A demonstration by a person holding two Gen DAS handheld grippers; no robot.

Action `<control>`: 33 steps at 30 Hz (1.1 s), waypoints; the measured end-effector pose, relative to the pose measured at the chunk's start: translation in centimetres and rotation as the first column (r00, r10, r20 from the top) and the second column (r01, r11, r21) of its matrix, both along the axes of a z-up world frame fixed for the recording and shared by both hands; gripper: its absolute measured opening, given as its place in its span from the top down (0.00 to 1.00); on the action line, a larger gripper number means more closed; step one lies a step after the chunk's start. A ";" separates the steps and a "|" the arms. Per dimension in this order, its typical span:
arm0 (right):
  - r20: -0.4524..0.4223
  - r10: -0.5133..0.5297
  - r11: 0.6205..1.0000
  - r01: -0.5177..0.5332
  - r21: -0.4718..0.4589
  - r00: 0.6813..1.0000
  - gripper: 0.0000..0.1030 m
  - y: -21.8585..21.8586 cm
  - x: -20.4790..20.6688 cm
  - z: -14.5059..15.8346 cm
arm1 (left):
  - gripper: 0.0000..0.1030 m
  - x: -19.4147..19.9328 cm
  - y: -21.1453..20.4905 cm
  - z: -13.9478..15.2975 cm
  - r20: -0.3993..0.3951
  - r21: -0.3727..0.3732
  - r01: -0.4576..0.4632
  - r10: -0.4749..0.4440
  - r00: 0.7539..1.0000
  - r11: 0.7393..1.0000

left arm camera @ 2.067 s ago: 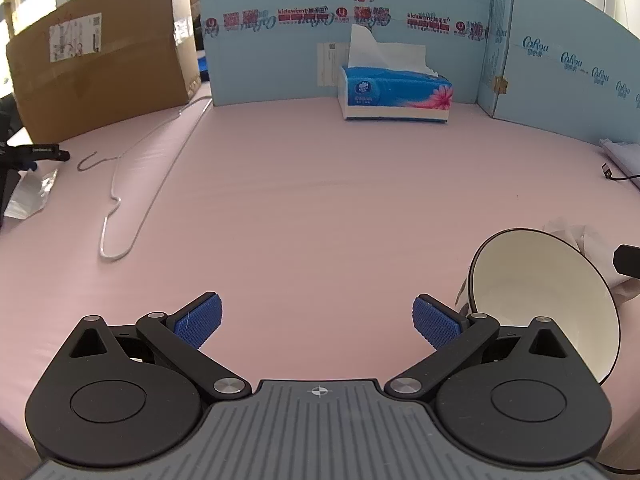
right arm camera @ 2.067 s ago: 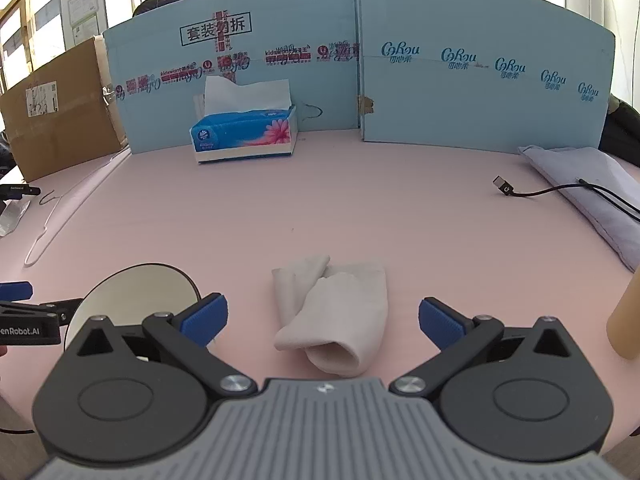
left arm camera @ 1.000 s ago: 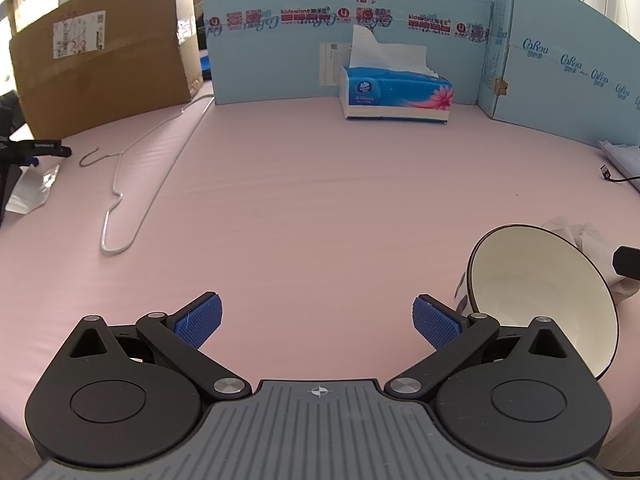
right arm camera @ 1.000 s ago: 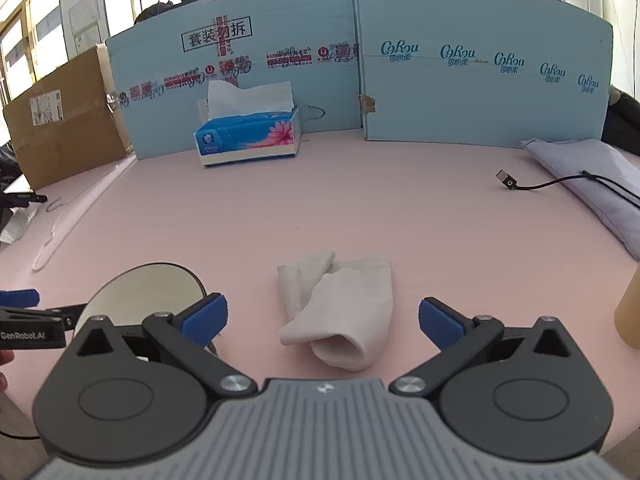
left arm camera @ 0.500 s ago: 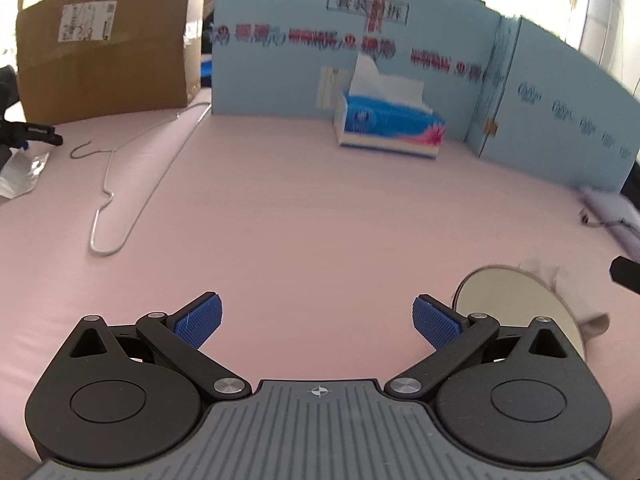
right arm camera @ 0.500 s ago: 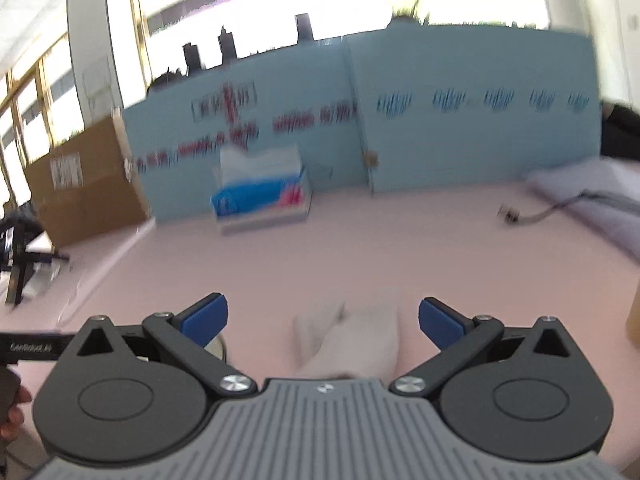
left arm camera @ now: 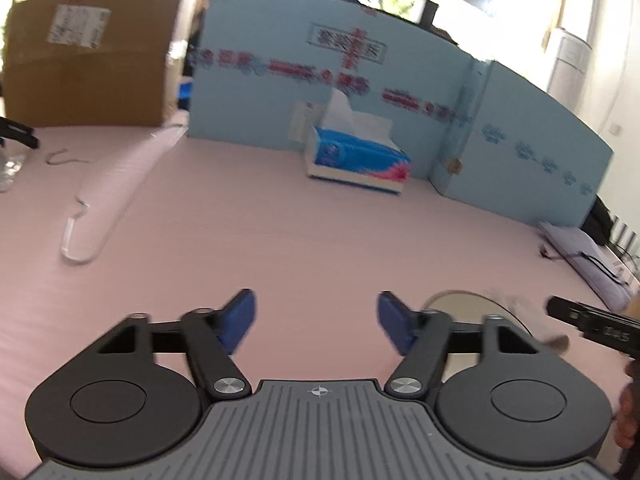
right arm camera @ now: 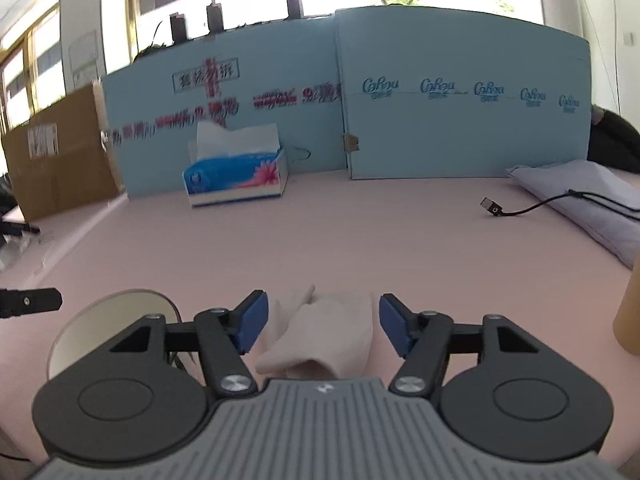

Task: Clean bowl
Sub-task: 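Lower the right gripper onto the white cloth and close on it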

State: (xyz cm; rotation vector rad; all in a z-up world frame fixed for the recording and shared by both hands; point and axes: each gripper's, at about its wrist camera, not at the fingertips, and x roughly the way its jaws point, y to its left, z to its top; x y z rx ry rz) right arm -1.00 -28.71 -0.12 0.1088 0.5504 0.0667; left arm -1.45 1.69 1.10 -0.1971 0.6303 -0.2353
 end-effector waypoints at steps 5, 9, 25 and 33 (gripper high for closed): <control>-0.022 0.005 1.000 -0.006 -0.020 1.000 0.43 0.3 0.4 -0.4 | 0.48 0.4 -1.2 -0.3 -0.021 0.016 0.066 -0.065 0.998 0.998; -0.024 0.019 0.999 -0.019 -0.040 1.000 0.47 0.6 0.4 -0.5 | 0.51 0.7 -1.6 -0.3 -0.026 0.024 0.076 -0.076 0.997 0.997; -0.113 0.091 0.984 -0.107 -0.142 0.989 0.55 2.5 1.1 -2.7 | 0.50 1.4 -1.9 -0.5 -0.040 0.057 0.083 -0.080 0.996 0.995; -0.124 0.088 0.981 -0.108 -0.161 0.988 0.82 1.7 1.6 -2.7 | 0.51 1.7 -2.0 -0.7 -0.046 0.055 0.103 -0.100 0.994 0.993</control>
